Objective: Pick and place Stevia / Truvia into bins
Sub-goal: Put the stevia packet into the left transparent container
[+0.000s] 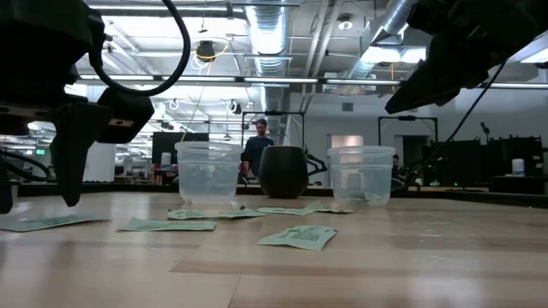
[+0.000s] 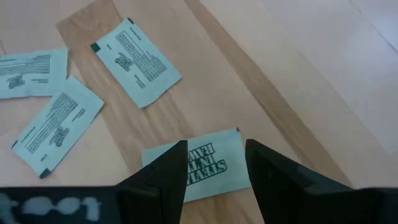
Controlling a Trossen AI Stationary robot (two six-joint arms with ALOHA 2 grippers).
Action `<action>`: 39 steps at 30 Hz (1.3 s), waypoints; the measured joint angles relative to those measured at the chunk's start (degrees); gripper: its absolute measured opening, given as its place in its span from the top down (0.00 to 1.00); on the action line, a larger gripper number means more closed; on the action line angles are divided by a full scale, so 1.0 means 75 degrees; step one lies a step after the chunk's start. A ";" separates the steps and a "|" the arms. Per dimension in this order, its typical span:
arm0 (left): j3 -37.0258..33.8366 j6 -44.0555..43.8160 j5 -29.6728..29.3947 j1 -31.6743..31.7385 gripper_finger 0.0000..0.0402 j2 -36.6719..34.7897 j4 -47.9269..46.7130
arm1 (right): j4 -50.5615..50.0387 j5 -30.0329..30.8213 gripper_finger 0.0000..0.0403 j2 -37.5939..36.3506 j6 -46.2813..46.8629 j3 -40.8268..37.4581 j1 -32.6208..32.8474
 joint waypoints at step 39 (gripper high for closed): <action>0.0333 -0.0618 -0.0218 0.0318 0.38 0.0064 -0.1258 | -0.0289 -0.0006 0.78 0.0000 -0.0028 0.0003 -0.0003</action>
